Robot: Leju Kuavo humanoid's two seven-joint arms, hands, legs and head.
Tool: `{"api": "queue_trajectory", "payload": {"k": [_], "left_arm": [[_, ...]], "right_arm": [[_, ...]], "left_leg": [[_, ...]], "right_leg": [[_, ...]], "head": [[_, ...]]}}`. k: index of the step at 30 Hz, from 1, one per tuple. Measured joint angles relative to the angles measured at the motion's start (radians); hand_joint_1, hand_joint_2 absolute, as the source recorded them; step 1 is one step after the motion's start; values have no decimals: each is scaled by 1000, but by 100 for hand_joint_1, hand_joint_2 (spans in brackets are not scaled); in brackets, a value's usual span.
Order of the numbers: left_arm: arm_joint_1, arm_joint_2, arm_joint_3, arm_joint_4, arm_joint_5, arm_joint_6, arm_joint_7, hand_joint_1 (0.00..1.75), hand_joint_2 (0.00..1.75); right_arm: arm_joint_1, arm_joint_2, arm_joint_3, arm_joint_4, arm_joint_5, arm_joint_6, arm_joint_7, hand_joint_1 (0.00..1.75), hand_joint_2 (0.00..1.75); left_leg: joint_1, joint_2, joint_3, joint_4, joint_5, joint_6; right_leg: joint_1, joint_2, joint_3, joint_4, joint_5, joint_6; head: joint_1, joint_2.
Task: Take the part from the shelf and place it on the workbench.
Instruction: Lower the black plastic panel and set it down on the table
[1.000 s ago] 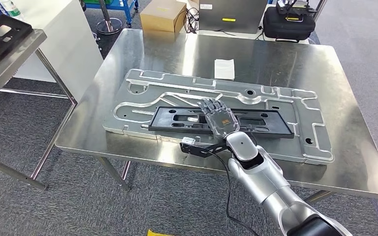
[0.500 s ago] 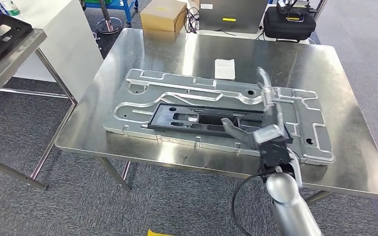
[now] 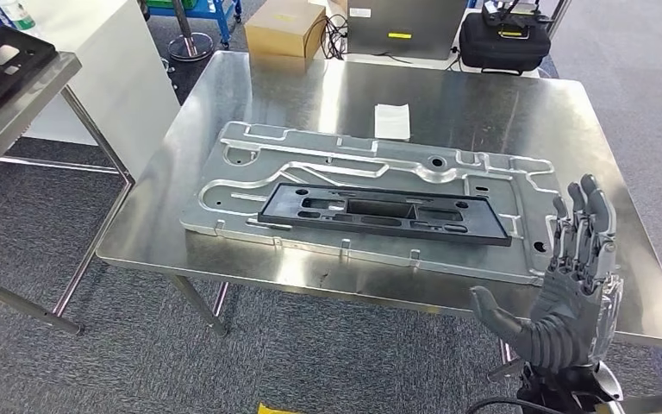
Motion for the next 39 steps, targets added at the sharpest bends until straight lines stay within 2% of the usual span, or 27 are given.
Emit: {"api": "queue_trajectory", "payload": {"k": [3, 7, 10, 13, 22, 27, 29, 30, 31, 32, 34, 35, 36, 37, 38, 39], "left_arm": [[1, 0, 7, 0, 8, 2, -15, 0, 175], [1, 0, 24, 0, 52, -19, -66, 0, 0], [1, 0, 60, 0, 121, -67, -140, 0, 0], [1, 0, 100, 0, 163, -95, -175, 0, 0], [2, 4, 159, 0, 178, -96, -178, 0, 0], [3, 5, 166, 0, 178, -93, -167, 0, 0], [4, 6, 169, 0, 175, -94, -160, 0, 0], [4, 6, 170, 0, 172, -93, -157, 0, 0], [3, 6, 170, 0, 166, -91, -156, 0, 0], [2, 6, 171, 0, 160, -88, -155, 0, 0], [-1, 7, 171, 0, 151, -87, -154, 0, 0], [-1, 7, 171, 0, 149, -88, -153, 0, 0], [-2, 7, 171, 0, 146, -88, -151, 0, 0], [-3, 7, 171, 0, 145, -89, -147, 0, 0], [-5, 7, 171, 0, 144, -89, -142, 0, 0], [-6, 7, 171, 0, 143, -90, -137, 0, 0]], "right_arm": [[23, 0, -4, -8, 8, -2, 0, 0, 175], [58, 1, -11, -21, 10, -4, -6, 0, 175], [89, 2, -13, -33, 8, -8, -24, 0, 175], [132, 8, -13, -47, 8, -26, -53, 0, 175], [194, 28, -15, -74, 8, -41, -77, 0, 175], [207, 35, -16, -79, 13, -47, -77, 0, 175], [215, 37, -20, -82, 15, -51, -76, 0, 175], [220, 38, -23, -84, 14, -52, -75, 0, 175], [225, 38, -28, -85, 13, -52, -74, 0, 175], [229, 39, -34, -87, 10, -50, -73, 0, 175], [237, 40, -49, -88, 1, -41, -68, 0, 175], [239, 41, -57, -88, -4, -35, -66, 0, 175], [241, 41, -65, -88, -10, -29, -62, 0, 175], [242, 41, -73, -88, -17, -24, -60, 0, 175], [242, 41, -82, -88, -25, -18, -58, 0, 175], [240, 41, -91, -88, -33, -12, -55, 0, 175]], "left_leg": [[0, 0, 0, 0, 0, 0], [0, 0, 1, 0, 0, 0], [0, 1, 2, 0, 0, 0], [0, 0, 1, 0, -1, 0], [-2, 1, -3, 4, -3, 4], [-5, 1, -7, 11, -6, 13], [-2, 1, -4, 3, 3, 22], [1, 2, -2, -5, 11, 28], [5, 3, -1, -13, 20, 34], [8, 4, -2, -18, 26, 38], [7, 5, -12, -17, 31, 42], [6, 5, -16, -15, 32, 42], [7, 5, -20, -12, 33, 40], [8, 5, -24, -7, 33, 39], [9, 5, -28, -1, 33, 36], [9, 5, -33, 5, 32, 32]], "right_leg": [[0, 0, 0, 0, 0, 0], [0, 0, 0, 0, 0, 0], [0, 1, 0, 0, 0, 0], [0, 0, 0, 0, 0, 0], [-5, 1, 1, -1, 2, 3], [-9, 0, 2, -3, 4, 11], [-9, 1, 4, -5, 6, 18], [-9, 4, 3, 1, -2, 21], [-9, 8, -6, 22, -23, 24], [-9, 13, -23, 65, -57, 25], [-10, 19, -71, 186, -128, 29], [-11, 19, -87, 231, -144, 32], [-12, 20, -88, 246, -141, 35], [-15, 19, -71, 223, -119, 37], [-18, 17, -36, 166, -87, 39], [-20, 13, 1, 100, -66, 39]], "head": [[0, 0], [0, 0], [0, 0], [0, 0], [0, 0], [0, 0], [0, 0], [0, 0], [1, 0], [2, 0], [3, 0], [3, 0], [3, 0], [3, 0], [3, 0], [3, 0]]}}
